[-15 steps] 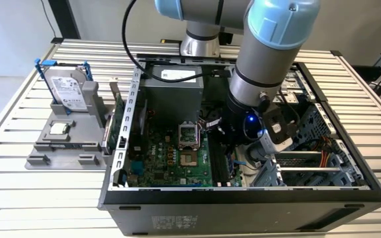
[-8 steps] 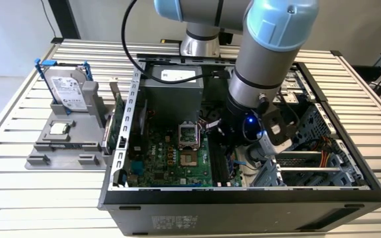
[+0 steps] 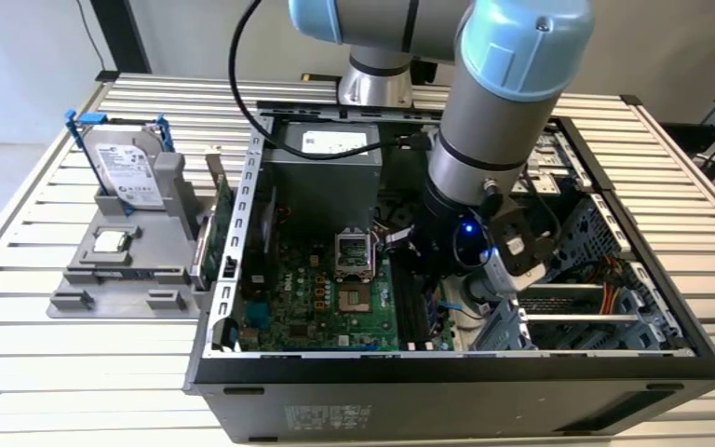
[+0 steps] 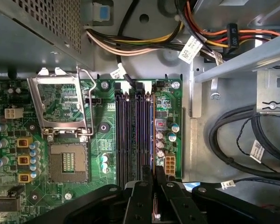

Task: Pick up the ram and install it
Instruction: 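Insert the ram into the slot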

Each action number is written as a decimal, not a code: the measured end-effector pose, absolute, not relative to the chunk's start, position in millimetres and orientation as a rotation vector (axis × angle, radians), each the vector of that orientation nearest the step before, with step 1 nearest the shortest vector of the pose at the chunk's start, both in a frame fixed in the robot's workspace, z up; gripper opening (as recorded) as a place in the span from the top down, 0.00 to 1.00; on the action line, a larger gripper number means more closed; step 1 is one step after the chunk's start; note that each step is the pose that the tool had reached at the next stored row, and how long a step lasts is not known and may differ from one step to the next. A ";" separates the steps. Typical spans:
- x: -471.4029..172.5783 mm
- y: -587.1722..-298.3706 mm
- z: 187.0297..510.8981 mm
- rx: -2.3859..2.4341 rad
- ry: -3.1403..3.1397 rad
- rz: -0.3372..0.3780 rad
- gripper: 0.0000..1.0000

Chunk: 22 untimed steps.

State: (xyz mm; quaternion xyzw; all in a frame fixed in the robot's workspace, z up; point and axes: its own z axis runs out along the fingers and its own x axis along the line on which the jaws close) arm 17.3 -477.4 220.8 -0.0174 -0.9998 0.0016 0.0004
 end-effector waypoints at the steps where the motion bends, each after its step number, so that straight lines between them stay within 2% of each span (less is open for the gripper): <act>1: 17.3 -477.4 220.4 -0.062 -3.140 0.005 1.00; 22: 17.1 -477.2 214.4 -0.103 -3.142 0.005 1.00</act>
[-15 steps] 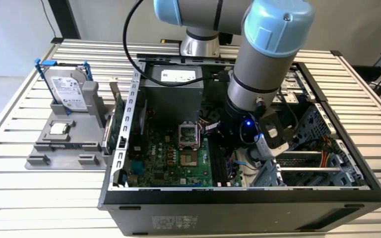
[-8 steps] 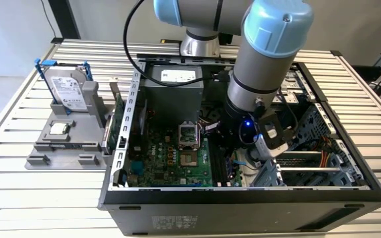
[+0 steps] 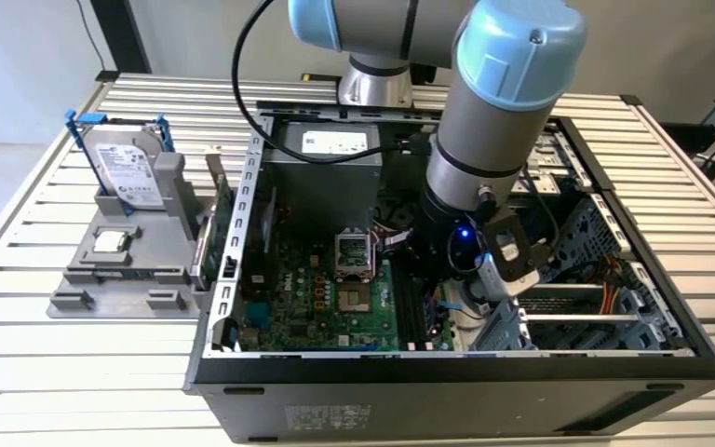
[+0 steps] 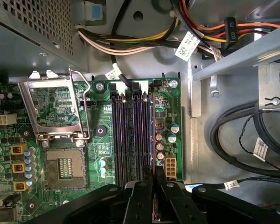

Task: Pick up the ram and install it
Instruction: 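Insert the ram into the slot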

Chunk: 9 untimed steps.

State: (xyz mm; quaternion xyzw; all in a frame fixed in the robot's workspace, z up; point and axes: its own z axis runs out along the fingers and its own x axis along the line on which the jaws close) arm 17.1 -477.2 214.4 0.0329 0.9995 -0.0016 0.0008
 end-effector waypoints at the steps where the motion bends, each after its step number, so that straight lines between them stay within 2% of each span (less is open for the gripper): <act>1: 17.1 -477.2 214.3 0.103 3.138 -0.005 1.00; 9: 17.1 -477.1 215.1 0.094 3.139 -0.002 1.00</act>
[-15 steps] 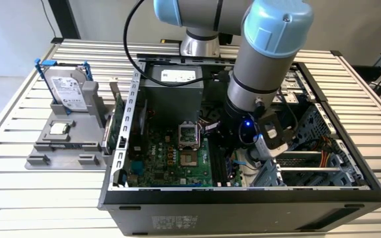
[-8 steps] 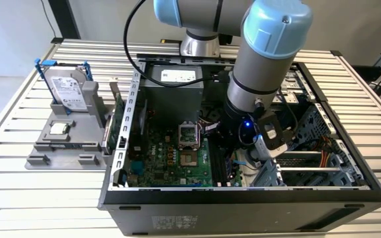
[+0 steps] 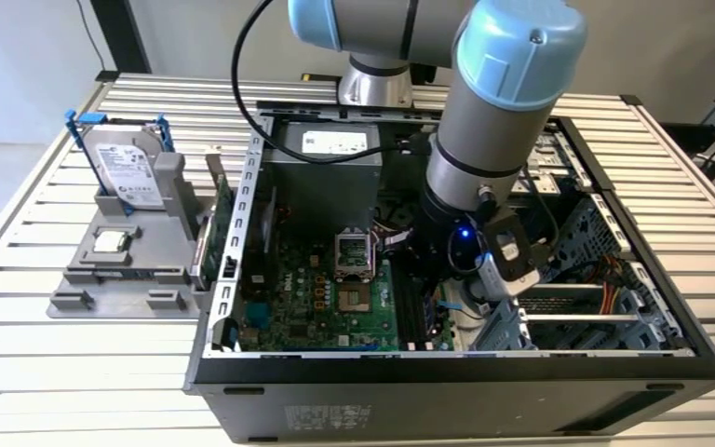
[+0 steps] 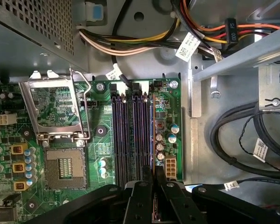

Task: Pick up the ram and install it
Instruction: 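Insert the ram into the slot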

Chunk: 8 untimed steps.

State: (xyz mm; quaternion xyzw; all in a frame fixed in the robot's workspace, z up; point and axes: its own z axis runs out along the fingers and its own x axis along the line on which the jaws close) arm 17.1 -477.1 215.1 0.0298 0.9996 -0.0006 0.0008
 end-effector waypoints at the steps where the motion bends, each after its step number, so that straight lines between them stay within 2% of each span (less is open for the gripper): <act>1: 17.1 -477.2 215.8 0.092 3.139 -0.003 1.00; 8: 16.3 -477.2 218.2 0.080 3.139 -0.002 1.00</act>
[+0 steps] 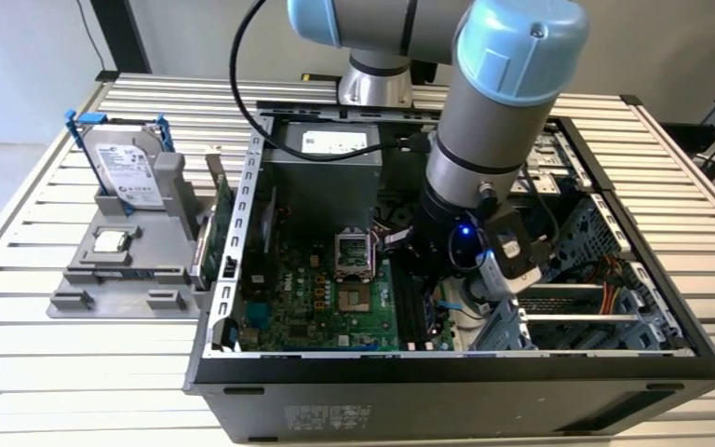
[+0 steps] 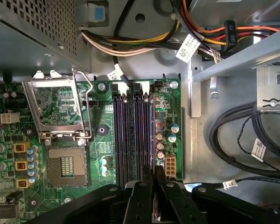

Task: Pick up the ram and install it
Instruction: 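Insert the ram into the slot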

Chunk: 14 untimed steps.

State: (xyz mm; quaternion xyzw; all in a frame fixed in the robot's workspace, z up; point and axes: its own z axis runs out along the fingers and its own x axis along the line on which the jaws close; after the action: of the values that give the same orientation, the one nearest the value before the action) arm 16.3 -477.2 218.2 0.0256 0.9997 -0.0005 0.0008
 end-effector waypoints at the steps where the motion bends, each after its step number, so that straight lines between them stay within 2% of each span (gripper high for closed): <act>1: 15.9 -477.2 218.3 0.074 3.139 -0.002 1.00; 14: 14.0 -477.2 217.8 0.039 3.141 -0.004 1.00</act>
State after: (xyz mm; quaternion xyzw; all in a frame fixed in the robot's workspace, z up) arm 14.0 -477.2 217.8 0.0123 0.9999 -0.0012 0.0001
